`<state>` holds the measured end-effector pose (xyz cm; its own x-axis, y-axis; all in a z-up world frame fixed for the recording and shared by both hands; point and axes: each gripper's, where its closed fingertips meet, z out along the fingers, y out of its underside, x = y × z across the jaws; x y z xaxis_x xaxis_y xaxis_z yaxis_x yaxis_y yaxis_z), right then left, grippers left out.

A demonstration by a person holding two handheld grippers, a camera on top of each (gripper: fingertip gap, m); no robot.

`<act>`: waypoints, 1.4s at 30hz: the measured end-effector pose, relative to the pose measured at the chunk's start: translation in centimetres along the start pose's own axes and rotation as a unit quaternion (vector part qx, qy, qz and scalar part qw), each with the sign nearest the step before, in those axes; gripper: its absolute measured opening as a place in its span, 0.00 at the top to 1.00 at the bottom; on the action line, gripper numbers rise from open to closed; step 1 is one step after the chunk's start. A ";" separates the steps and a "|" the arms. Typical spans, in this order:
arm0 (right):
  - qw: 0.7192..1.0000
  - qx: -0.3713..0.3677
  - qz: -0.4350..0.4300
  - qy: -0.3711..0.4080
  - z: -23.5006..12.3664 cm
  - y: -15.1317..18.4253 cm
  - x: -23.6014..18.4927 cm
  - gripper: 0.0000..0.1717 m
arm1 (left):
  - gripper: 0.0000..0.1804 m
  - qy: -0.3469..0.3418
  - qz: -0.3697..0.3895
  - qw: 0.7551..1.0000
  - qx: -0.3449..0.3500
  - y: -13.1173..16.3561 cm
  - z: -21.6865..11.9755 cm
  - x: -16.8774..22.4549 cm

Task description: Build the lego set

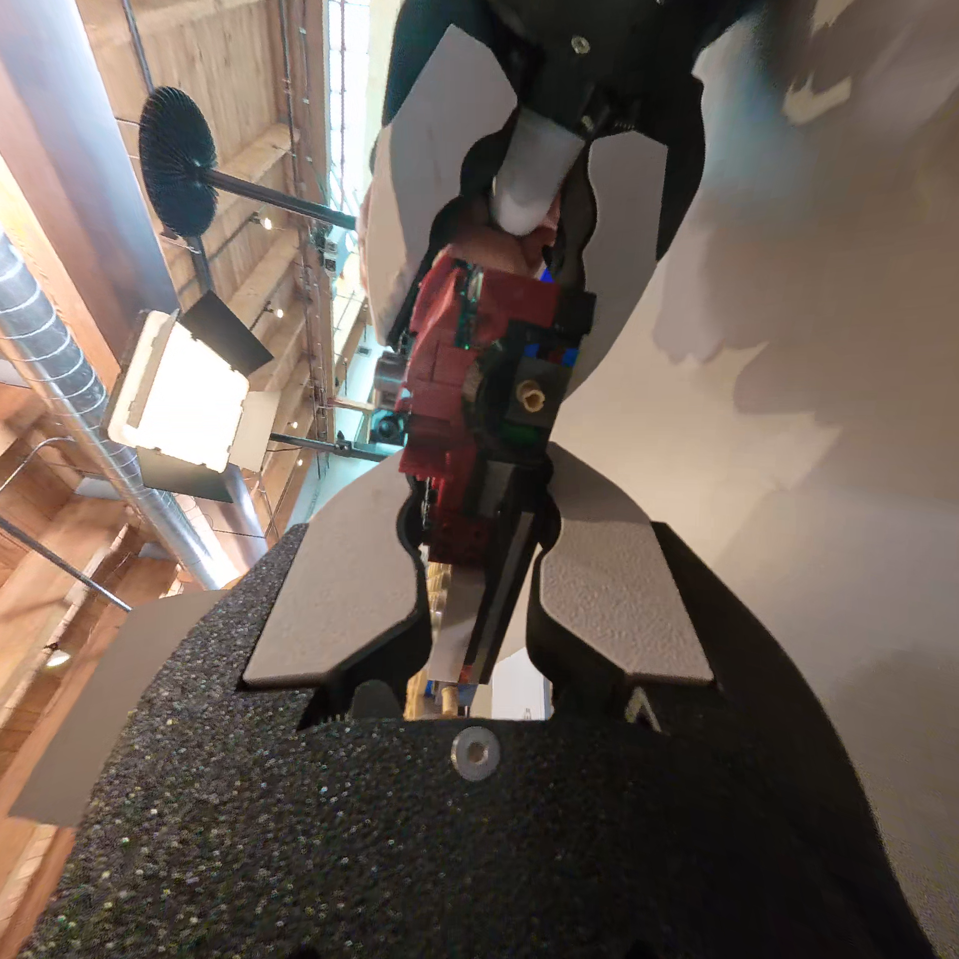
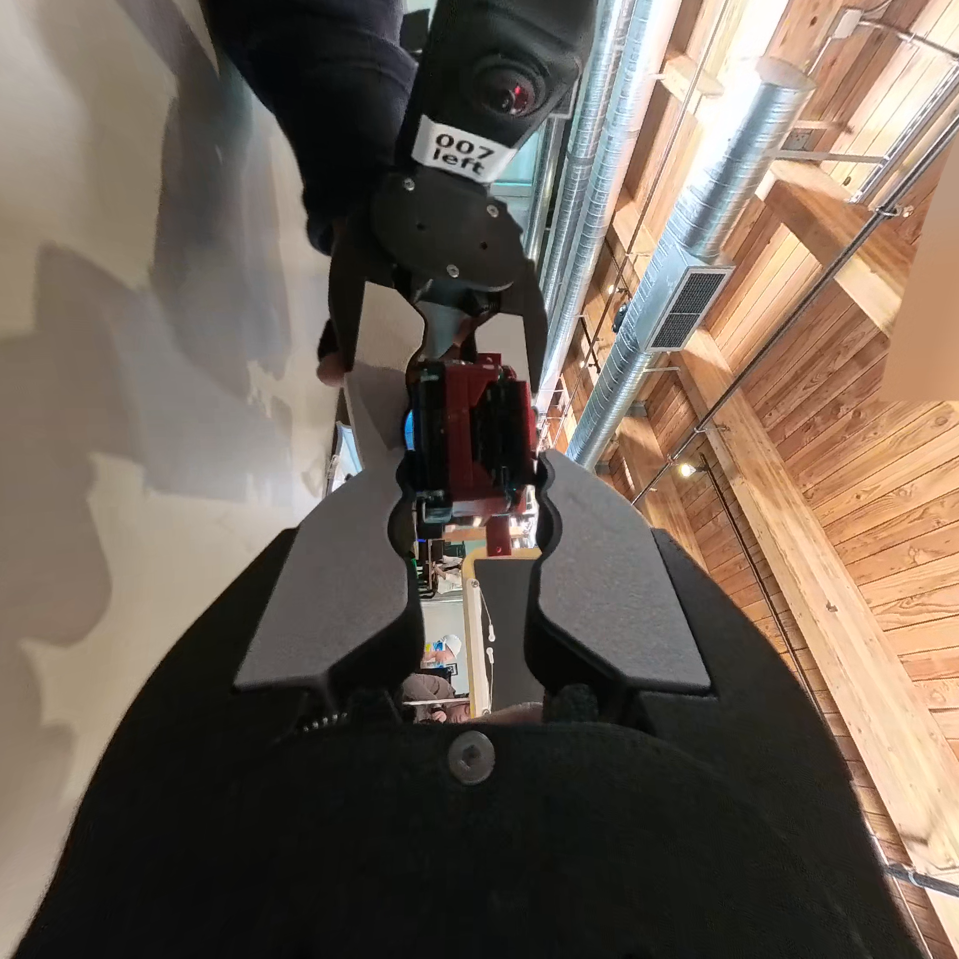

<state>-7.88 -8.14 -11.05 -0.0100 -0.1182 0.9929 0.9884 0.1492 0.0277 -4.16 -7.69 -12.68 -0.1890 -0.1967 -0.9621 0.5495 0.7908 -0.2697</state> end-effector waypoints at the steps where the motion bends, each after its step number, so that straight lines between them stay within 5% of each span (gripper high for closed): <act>1: 1.000 -0.004 0.002 0.000 0.0 0.2 0.0 0.75 | 0.78 0.007 0.005 1.000 -0.015 0.3 0.1 0.1; 7: 0.998 -0.054 0.012 0.016 -0.1 2.1 0.1 0.74 | 0.80 0.000 0.024 0.993 -0.113 2.5 0.3 -0.4; 14: 0.987 -0.114 0.089 -0.068 -0.8 3.4 -1.2 0.63 | 0.80 0.009 0.090 0.968 -0.236 5.2 -0.3 -0.8; 27: 0.964 -0.094 0.152 -0.195 1.2 0.7 0.2 0.69 | 0.81 0.035 0.140 0.954 -0.263 4.2 -0.5 -0.9; 33: 0.946 -0.121 0.244 -0.175 1.6 0.5 0.8 0.76 | 0.81 0.028 0.155 0.944 -0.290 4.6 -0.9 -1.0; 42: 0.957 -0.203 0.159 -0.132 2.4 0.8 -0.6 0.76 | 0.81 0.022 0.182 0.922 -0.342 5.2 -1.2 -0.9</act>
<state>-7.49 -5.60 -11.34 0.3160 0.1303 0.9398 0.9247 -0.2638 -0.2744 -2.08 -2.68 -13.20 -0.1342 0.1657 -0.9770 -0.0549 0.9832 0.1743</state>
